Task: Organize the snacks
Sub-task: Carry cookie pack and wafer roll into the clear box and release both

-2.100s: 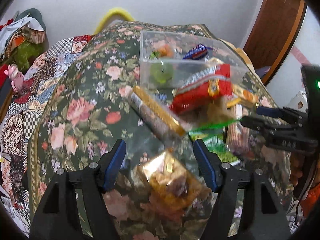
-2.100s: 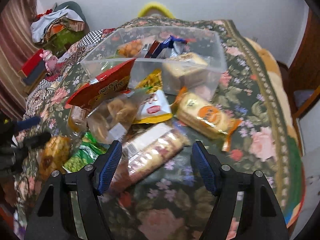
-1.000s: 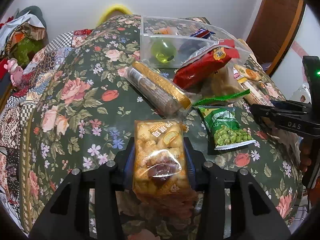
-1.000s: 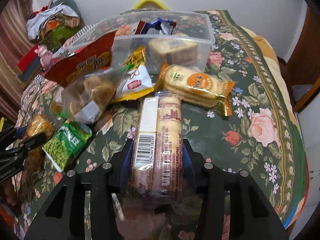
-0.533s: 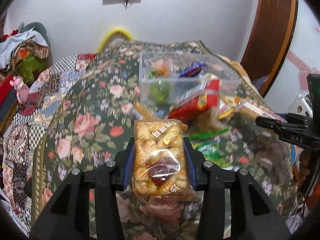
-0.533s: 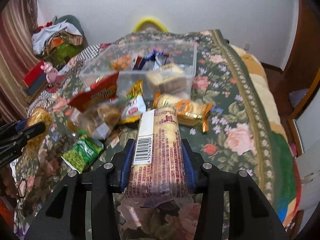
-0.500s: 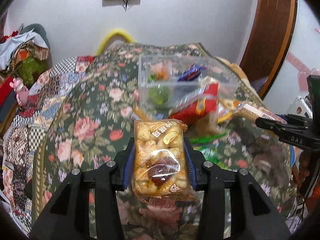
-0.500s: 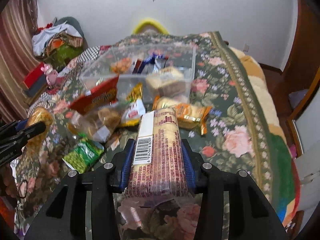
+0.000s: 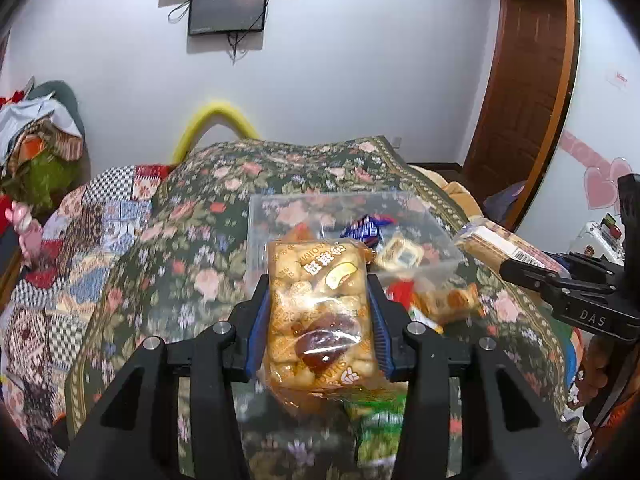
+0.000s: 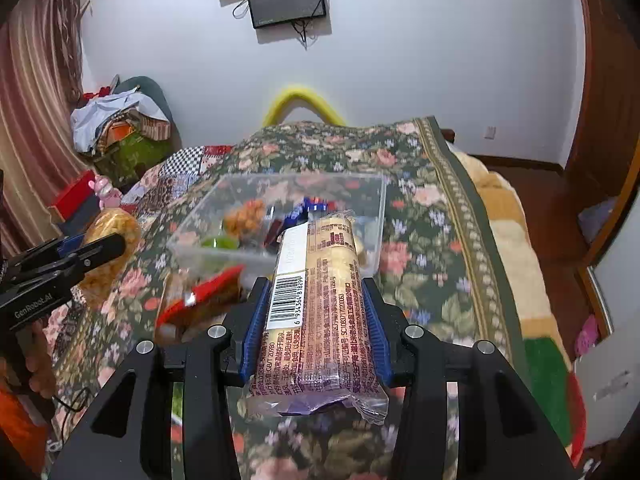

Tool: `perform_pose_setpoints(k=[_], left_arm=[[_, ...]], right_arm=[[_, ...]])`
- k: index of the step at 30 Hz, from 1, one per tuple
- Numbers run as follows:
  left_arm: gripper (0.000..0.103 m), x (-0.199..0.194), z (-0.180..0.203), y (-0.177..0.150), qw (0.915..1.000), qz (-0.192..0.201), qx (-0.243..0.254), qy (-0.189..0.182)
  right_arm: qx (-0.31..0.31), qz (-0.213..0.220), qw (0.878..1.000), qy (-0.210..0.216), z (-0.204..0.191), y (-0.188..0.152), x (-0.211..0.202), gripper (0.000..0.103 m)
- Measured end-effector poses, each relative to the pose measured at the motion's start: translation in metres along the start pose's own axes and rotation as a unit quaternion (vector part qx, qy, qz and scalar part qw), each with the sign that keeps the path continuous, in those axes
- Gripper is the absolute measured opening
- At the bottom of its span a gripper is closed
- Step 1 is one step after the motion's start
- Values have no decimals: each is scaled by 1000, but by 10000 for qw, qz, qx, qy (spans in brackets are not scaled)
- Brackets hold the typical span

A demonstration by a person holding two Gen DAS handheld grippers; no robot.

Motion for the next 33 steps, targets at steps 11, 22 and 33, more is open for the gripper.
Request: perform_pose_setpoints(k=[11, 22, 33], left_arm=[[44, 62, 6, 30, 9999, -98, 71, -96], [44, 138, 6, 37, 9984, -559, 72, -107], [44, 186, 7, 26, 9945, -1031, 109, -168]], right_arm=[[38, 182, 9998, -19, 14, 29, 35, 41], [248, -168, 9995, -34, 32, 38, 90, 41], [220, -688, 9973, -156, 40, 34, 141, 41]])
Point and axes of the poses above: each gripper's, at about its wrist camera, not at the fingertips, and x roughly the way its jaws point, z to its right, y to its top, the point moved 1 cm from there along x, roughly the way its jaws point, and after that the axes turned 9 degrees about z, right-handed, at the moved point
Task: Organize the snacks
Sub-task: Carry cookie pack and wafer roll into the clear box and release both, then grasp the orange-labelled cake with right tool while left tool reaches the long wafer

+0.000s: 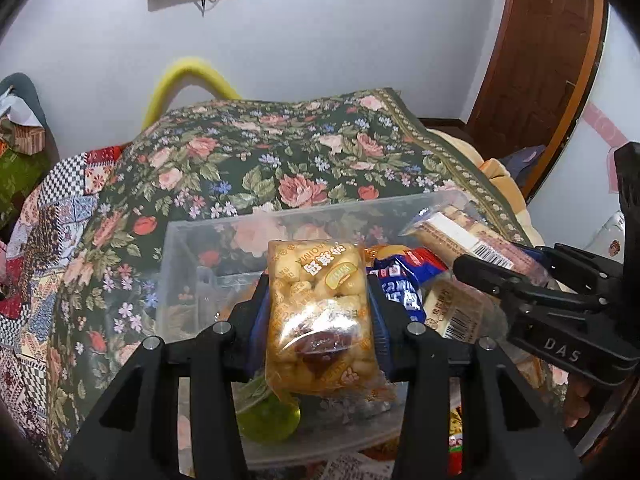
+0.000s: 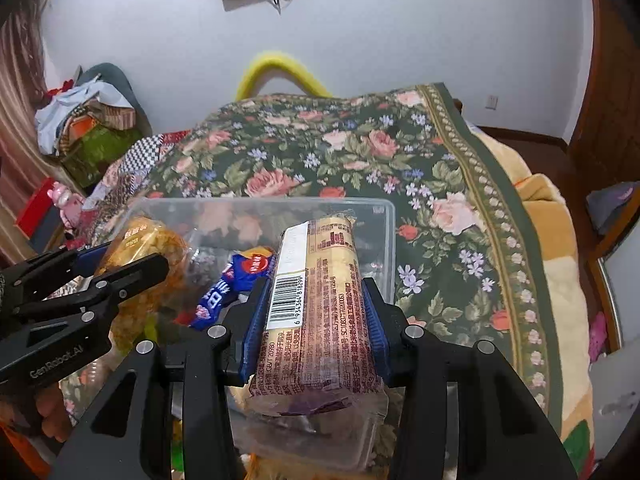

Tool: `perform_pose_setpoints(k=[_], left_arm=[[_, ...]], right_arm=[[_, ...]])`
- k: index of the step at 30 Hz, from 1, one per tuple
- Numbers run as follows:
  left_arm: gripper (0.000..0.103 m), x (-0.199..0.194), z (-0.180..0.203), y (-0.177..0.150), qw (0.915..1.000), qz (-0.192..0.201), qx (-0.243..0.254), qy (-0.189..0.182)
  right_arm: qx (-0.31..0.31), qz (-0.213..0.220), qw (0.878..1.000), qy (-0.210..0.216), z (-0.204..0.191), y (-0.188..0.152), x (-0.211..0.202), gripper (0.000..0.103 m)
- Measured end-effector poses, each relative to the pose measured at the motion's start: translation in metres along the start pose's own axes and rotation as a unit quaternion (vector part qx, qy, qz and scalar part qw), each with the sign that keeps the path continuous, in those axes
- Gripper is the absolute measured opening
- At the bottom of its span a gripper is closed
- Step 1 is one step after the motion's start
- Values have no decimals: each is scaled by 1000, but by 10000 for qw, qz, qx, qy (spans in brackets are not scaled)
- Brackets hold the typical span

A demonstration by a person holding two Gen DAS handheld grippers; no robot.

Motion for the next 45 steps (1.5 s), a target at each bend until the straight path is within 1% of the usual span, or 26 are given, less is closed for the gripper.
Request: perform_pose_setpoints(k=[5, 9, 10, 12, 13, 15, 17, 22, 25, 29, 31, 35, 38, 40, 43, 45], left_arm=[[44, 16, 1, -7, 9997, -226, 63, 47], [46, 14, 1, -8, 9998, -185, 50, 67], [48, 12, 1, -8, 9998, -163, 64, 99], [63, 7, 0, -6, 9997, -109, 76, 219], [65, 4, -1, -5, 9996, -78, 56, 260], [66, -6, -4, -4, 9997, -5, -3, 248], [67, -17, -7, -4, 9998, 30, -48, 211], [69, -47, -9, -4, 9997, 180, -39, 178], [72, -69, -10, -8, 9995, 273, 36, 179], [79, -95, -16, -24, 9993, 300, 20, 206], [80, -103, -20, -33, 9995, 265, -3, 192], [80, -115, -29, -60, 9990, 144, 49, 411], [80, -116, -37, -78, 9986, -4, -13, 531], [81, -113, -44, -88, 9974, -90, -184, 693], [81, -100, -50, -102, 9963, -353, -356, 703], [81, -93, -53, -110, 9954, -445, -456, 717]], right_arm=[[-153, -75, 9999, 1, -6, -1, 5, 41], [-208, -173, 9996, -5, -9, -4, 8, 42], [-228, -169, 9996, -12, -10, -5, 8, 42], [-270, -181, 9995, -30, -11, -5, 7, 42], [-284, -178, 9994, -51, -12, -5, 4, 42], [-297, -136, 9994, -71, -12, -5, -1, 51], [-302, -38, 9995, -86, -10, -4, -12, 57], [-270, 112, 9996, -22, -8, -2, -35, 63], [-252, 190, 9995, -22, -6, -6, -50, 69], [-229, 197, 9995, 4, -4, -17, -67, 73], [-221, 158, 9996, 21, -1, -25, -74, 74], [-178, 76, 9998, -40, 4, -39, -81, 77], [-144, -60, 9998, -117, 11, -54, -82, 79], [-127, -146, 9996, -189, 15, -62, -80, 81], [-9, -393, 9990, -203, 21, -75, -70, 82], [53, -503, 9986, -178, 23, -81, -66, 82]])
Point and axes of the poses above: each gripper's, at about its wrist camera, not at the fingertips, and x roughly the way its jaws point, z to its right, y to its top, the point moved 1 cm from there along x, roughly the way its jaws point, and after that the axes turned 9 degrees about z, right-handed, at the moved point
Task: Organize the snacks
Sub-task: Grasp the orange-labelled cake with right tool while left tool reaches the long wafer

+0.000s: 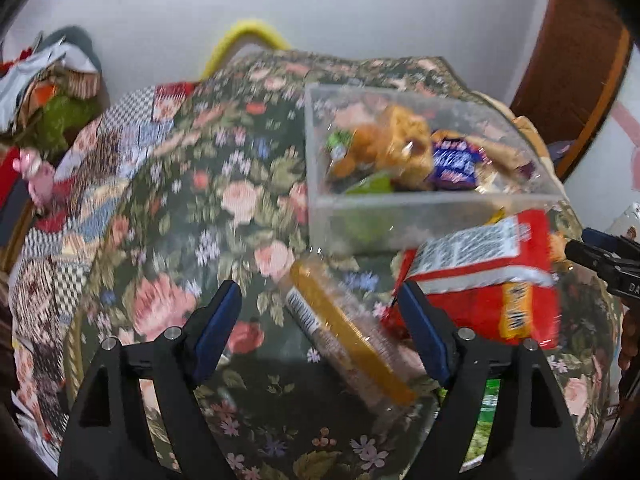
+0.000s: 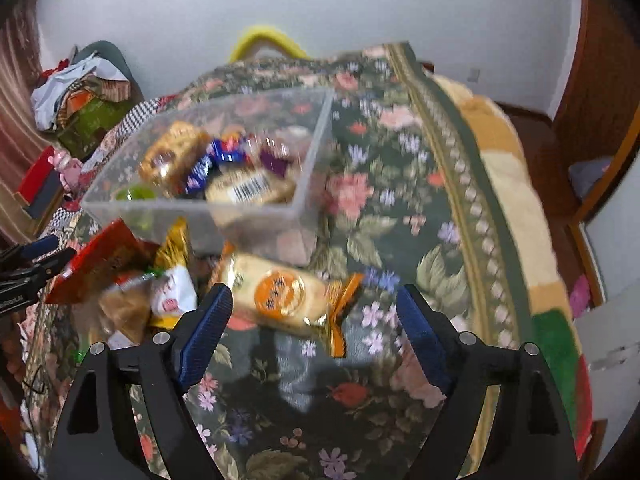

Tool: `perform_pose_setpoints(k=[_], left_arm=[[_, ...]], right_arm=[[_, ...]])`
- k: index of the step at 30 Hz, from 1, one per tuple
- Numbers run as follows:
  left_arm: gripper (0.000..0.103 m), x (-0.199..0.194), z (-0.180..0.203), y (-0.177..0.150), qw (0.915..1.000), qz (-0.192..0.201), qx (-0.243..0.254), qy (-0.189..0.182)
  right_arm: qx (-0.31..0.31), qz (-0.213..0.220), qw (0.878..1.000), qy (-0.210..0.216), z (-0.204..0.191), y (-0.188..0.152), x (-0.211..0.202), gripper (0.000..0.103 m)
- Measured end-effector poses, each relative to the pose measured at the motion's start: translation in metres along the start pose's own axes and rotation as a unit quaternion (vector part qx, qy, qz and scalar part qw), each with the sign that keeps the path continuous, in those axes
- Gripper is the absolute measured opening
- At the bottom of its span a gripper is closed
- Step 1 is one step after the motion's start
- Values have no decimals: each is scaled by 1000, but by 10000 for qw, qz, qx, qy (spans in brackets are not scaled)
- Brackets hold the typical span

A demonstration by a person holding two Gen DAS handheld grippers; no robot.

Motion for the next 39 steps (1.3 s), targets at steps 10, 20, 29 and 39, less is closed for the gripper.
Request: perform_pose_setpoints(k=[10, 20, 29, 39], left_arm=[[81, 15, -9, -25, 9998, -170, -102, -89], [80, 10, -31, -42, 9995, -296, -136, 34], [51, 24, -22, -40, 9989, -404, -87, -198], [39, 25, -20, -45, 9993, -190, -124, -292]], right_arm=[[-248, -132, 9994, 202, -15, 10, 25, 82], [-643, -458, 9958, 454, -26, -17, 18, 82], [-974, -348, 9935, 466, -35, -28, 2, 82], [-891, -409, 9946, 348, -38, -22, 29, 55]])
Point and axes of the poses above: each gripper's, at about its wrist camera, not at the fingertips, and x roughly the way its jaws point, z to its right, y to its top, the point moved 1 cm from there along x, roughly the way its jaws point, and after that the axes turned 9 degrees about z, right-handed, at the moved point
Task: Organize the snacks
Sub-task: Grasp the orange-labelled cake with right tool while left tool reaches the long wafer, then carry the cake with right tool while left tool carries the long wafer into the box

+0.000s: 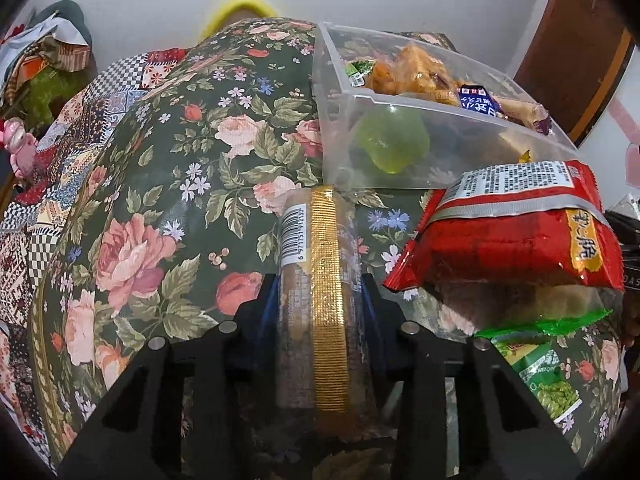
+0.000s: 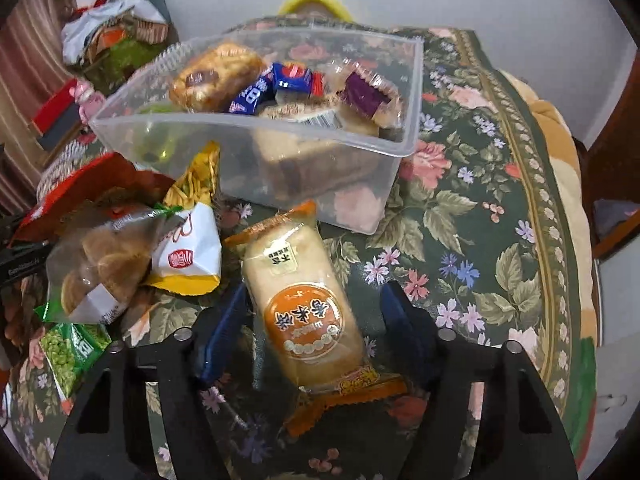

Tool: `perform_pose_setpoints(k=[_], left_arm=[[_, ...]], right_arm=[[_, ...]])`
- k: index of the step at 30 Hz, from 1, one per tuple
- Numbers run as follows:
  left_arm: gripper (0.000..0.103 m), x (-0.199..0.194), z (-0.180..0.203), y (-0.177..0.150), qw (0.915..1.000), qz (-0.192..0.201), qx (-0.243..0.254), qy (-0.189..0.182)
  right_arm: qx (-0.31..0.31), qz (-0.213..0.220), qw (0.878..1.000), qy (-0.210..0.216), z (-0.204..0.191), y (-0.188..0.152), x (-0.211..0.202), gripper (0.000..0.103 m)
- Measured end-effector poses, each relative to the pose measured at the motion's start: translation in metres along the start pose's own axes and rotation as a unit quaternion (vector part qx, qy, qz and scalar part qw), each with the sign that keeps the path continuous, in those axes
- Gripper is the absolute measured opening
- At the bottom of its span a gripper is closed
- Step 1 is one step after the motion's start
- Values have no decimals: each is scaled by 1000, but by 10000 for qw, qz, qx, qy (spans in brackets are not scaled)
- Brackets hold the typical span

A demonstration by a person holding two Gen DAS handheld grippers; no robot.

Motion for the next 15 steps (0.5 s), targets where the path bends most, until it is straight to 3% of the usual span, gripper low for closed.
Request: perform_pose_setpoints(k=[1, 3, 15], left_arm=[[39, -2, 1, -1, 10000, 13, 7, 0], [39, -6, 3, -5, 10000, 31, 52, 39], [36, -52, 17, 2, 9992, 398, 104, 12]], right_arm=[[10, 31, 10000, 45, -1, -1, -3, 51], [14, 69, 10000, 35, -2, -4, -8, 31], [228, 612, 9978, -99, 0, 1, -50, 31]])
Point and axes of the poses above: each gripper's, at about its wrist camera, not at the fingertips, and x roughly the way its jaws point, z to its right, y to its top, the point moved 1 cm from there along x, roughly the way its jaws point, and after that the axes turned 9 degrees about z, right-handed, at the moved point
